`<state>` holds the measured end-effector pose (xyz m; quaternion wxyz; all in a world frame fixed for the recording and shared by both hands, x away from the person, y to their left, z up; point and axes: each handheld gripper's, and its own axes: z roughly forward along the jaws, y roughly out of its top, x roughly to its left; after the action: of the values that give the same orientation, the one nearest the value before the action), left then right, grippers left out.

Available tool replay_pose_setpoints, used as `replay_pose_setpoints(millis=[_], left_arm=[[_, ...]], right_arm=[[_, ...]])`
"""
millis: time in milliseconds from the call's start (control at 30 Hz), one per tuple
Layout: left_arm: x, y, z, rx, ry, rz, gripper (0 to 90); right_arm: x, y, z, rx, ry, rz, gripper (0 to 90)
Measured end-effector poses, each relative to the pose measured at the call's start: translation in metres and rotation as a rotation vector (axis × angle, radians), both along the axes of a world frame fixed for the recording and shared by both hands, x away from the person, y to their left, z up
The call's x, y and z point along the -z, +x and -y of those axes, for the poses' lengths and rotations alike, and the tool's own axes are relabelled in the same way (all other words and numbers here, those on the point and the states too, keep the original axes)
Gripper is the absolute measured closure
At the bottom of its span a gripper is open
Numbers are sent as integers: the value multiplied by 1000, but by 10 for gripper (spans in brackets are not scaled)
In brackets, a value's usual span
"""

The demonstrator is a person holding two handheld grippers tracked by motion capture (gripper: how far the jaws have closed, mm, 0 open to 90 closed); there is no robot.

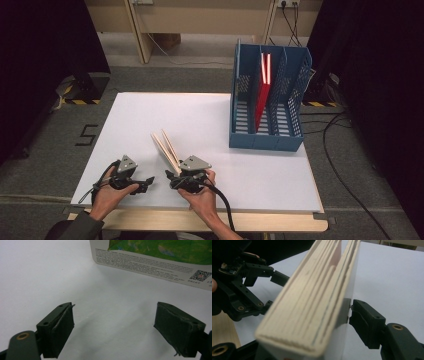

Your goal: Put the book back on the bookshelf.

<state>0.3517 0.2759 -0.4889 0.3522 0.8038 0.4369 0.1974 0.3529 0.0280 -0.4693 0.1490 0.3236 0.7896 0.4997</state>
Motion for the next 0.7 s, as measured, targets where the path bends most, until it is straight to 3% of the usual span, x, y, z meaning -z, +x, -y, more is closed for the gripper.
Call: replay_pose_setpoints(millis=[267, 500, 600, 700], left_arm=[[0, 0, 0, -1, 0, 2, 151], [1, 0, 1, 5, 5, -3, 151], [1, 0, 2, 5, 3, -4, 151], [1, 0, 2, 8, 2, -4, 151]], right_arm=[[6, 1, -4, 15, -2, 55, 477], [7, 9, 6, 37, 15, 98, 664], [6, 16, 15, 46, 50, 73, 720], [5, 24, 25, 48, 73, 79, 749]])
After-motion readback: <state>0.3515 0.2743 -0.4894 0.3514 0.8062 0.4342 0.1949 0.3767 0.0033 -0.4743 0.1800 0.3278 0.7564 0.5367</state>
